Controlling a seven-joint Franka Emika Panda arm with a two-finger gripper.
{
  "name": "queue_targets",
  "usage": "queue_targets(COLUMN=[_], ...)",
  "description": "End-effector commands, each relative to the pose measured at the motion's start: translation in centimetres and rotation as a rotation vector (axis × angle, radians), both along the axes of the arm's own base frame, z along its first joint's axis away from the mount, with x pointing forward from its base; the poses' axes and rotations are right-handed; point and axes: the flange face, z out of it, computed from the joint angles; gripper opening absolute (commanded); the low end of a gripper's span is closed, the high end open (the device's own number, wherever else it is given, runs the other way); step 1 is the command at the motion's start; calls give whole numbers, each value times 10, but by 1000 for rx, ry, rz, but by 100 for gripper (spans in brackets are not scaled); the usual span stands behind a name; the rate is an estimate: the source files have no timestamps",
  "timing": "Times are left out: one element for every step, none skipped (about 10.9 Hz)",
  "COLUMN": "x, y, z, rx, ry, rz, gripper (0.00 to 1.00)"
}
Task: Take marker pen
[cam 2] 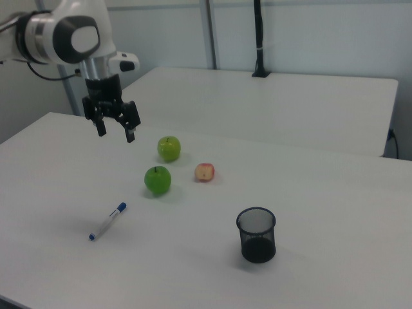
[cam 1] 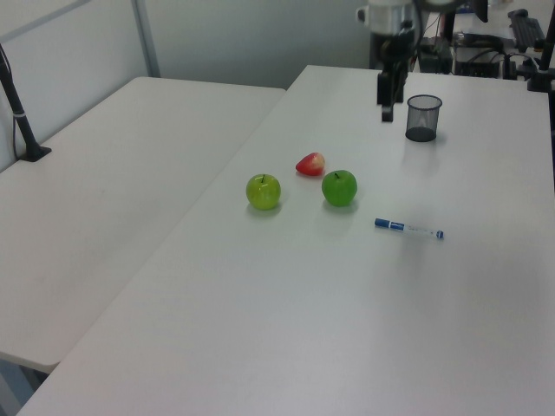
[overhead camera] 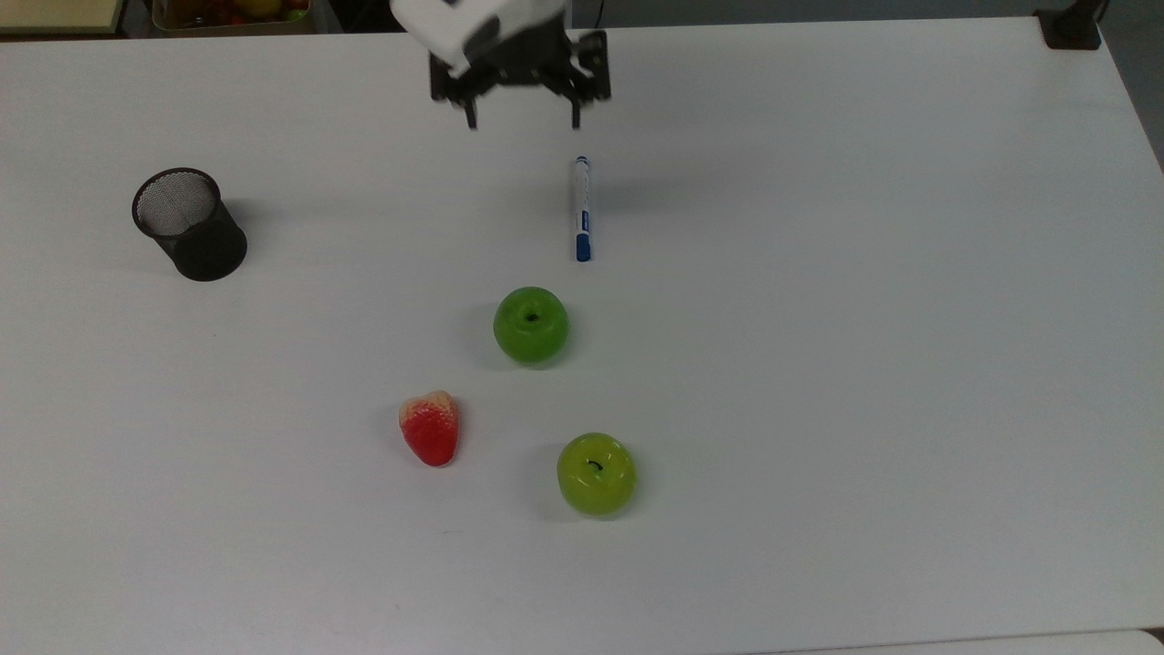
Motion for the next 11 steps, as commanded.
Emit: queue_targets(x=[-41, -47, -47, -47, -47, -47, -46, -45, -46, -46, -46], y=[-46, -55, -56, -58, -58, -57, -58, -58, -58, -58, -57], z=[51, 61, 63, 64, 64, 64, 63, 62, 62, 61, 62], rx=[-18, -20, -23, -43, -57, -74, -118, -134, -133, -133, -133], ry=[4, -5, -13, -20, -20, -24, -26, -25, -21, -20, -22], rz=[-61, -73, -76, -75, -72, -66, -56, -53, -56, -56, -59], gripper=[100, 100, 100, 100, 100, 100, 100, 100, 100, 100, 100])
